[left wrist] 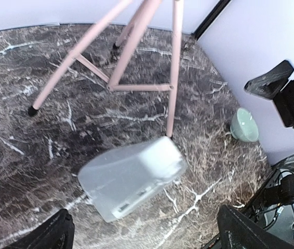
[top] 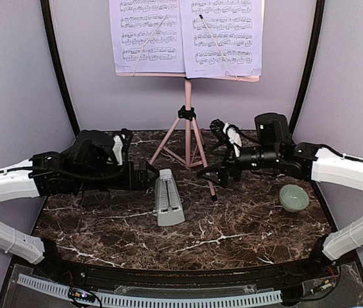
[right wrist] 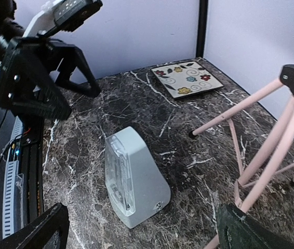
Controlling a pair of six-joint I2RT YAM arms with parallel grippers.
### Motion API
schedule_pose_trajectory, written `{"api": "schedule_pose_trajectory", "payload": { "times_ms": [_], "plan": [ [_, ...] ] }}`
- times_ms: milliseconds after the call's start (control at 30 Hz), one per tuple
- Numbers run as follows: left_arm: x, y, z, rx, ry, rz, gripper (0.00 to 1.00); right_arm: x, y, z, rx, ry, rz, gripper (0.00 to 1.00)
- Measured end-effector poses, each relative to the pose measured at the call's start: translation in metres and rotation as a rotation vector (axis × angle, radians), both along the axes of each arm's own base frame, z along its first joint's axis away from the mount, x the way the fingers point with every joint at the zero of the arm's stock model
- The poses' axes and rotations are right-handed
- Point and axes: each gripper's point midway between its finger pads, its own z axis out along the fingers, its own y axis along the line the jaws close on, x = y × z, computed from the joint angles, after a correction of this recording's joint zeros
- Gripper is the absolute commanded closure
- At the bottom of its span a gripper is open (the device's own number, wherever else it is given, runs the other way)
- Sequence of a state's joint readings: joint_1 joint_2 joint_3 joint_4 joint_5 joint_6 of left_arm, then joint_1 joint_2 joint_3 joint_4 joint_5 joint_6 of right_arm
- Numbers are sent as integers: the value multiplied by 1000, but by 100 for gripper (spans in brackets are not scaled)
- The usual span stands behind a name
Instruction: Set up the instrument practice props
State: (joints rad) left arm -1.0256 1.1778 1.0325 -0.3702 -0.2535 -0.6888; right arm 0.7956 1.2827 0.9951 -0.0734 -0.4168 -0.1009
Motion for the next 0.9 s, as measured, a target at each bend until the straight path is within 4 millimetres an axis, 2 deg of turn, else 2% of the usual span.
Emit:
{"api": "schedule_pose_trajectory", "payload": {
  "times_ms": [100,167,333,500,667,833,900],
  "plan": [
    [0,26,-6,-50,-30,-2,1,2,19,-7,-23,7,86,1],
    [-2,36,-12,-58,-46,-10,1,5,31,-10,-36,11,141,2],
    [-10,34,-20,-74,-57,-65,1,16,60,-23,-59,-2,253,3],
    [-12,34,-33,-75,-44,-88,1,19,80,-47,-106,24,345,5],
    [-9,46,-42,-82,-38,-64,1,14,103,-65,-137,29,426,8],
    [-5,59,-36,-111,-58,-29,1,4,117,-94,-182,56,488,12],
    [-5,61,-33,-121,-65,-22,1,4,121,-106,-197,57,504,18]
  ]
}}
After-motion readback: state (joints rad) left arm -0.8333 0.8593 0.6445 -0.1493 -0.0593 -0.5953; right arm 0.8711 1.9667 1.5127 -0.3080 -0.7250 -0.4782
